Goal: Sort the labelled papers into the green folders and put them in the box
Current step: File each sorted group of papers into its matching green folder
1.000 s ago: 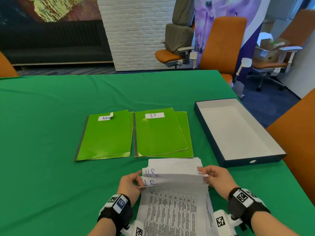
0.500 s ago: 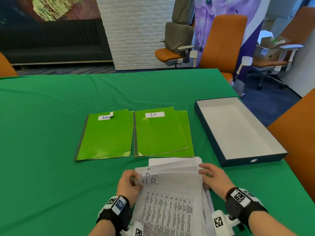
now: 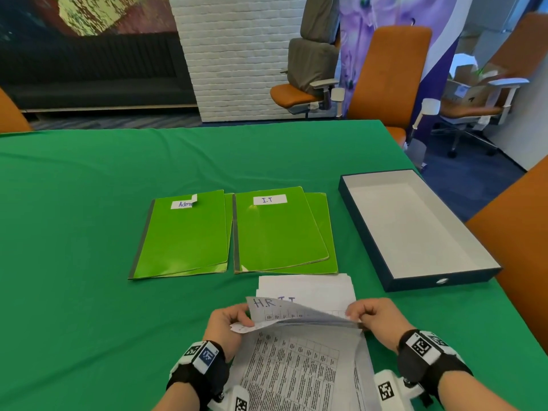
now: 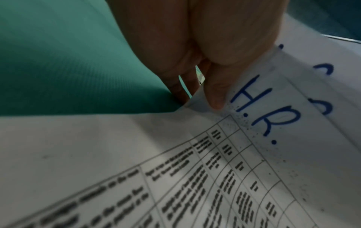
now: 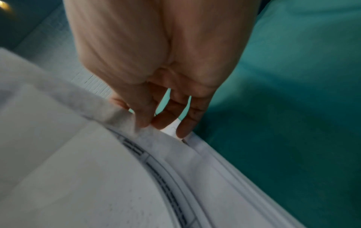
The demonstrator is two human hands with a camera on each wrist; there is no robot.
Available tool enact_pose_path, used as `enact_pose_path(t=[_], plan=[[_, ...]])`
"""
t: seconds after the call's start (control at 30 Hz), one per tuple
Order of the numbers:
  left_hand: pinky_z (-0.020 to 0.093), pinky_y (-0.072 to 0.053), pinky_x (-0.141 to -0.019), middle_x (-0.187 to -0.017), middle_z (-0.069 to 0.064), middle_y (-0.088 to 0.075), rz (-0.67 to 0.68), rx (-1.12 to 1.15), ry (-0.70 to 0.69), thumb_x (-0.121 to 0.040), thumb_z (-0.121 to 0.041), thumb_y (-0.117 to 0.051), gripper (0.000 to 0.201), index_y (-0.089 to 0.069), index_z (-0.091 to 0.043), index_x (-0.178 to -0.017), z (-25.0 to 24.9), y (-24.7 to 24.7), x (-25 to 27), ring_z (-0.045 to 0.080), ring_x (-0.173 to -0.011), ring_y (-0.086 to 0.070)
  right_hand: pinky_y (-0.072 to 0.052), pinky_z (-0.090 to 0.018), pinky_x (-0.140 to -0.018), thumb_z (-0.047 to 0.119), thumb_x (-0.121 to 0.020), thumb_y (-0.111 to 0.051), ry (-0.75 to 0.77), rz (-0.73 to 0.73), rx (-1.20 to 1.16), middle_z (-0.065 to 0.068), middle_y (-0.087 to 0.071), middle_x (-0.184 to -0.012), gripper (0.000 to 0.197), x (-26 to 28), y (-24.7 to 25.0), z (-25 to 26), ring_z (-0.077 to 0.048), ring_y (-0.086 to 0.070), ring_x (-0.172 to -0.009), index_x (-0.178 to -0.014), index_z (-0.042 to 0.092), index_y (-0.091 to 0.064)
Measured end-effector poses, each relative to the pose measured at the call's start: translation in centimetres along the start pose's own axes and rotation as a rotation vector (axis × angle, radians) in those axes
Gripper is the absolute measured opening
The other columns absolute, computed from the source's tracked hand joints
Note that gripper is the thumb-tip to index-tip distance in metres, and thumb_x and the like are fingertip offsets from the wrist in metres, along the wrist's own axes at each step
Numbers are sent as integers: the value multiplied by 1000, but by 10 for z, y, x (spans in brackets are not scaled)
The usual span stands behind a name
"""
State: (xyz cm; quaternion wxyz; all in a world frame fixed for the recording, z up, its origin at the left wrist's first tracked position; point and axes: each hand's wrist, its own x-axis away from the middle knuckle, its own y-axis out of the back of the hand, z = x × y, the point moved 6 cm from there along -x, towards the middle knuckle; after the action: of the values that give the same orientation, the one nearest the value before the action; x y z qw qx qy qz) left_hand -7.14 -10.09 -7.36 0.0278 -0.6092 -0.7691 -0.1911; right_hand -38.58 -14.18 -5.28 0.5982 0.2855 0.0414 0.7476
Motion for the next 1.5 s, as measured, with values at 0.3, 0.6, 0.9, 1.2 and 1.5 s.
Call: enact_pose_path(t=[0.3, 0.6, 0.9, 1.2, 1.5], plan=[[22, -47, -48, -44, 5, -57, -57, 156, 77, -54, 28, -43, 44, -53, -10, -34, 0, 1, 5, 22, -50, -54, -45, -16, -81, 16, -82, -69, 37, 11, 278, 12, -51, -109, 40, -9, -8, -12, -6, -53, -93, -116, 29, -54], [29, -53, -63, -83, 3, -71, -153, 101, 42, -76, 17, -59, 32, -59, -13, -87, -24, 26, 6, 18, -78, -66, -34, -19, -96, 40, -97, -42, 62, 87, -30, 19, -52, -103, 18, 7, -20, 24, -5, -50, -101, -109, 30, -51], [43, -54, -82, -107, 15, -67, -183, 238, -49, -82, 2, -64, 44, -42, -9, -118, -71, 44, -9, 26, -90, -67, -46, -26, -94, 10, -91, -57, 211, -18, 15, 13, -62, -107, 28, -1, -29, 85, -7, -59, -103, -115, 25, -55], [18, -52, -72, -101, -1, -61, -462, 261, -478, -85, 0, -61, 50, -33, -15, -124, -176, 80, 4, 4, -84, -63, -51, -13, -81, 11, -91, -57, 614, -170, -269, 14, -63, -104, 26, 22, -30, 207, 4, -62, -96, -104, 33, -52], [17, -42, -91, -102, -17, -50, -288, 83, -333, -76, 5, -69, 76, -19, -12, -131, -123, 64, -5, -2, -92, -57, -48, -14, -77, 4, -83, -66, 397, -142, -248, 6, -57, -107, 51, -6, -82, 159, -3, -58, -97, -117, 25, -35]])
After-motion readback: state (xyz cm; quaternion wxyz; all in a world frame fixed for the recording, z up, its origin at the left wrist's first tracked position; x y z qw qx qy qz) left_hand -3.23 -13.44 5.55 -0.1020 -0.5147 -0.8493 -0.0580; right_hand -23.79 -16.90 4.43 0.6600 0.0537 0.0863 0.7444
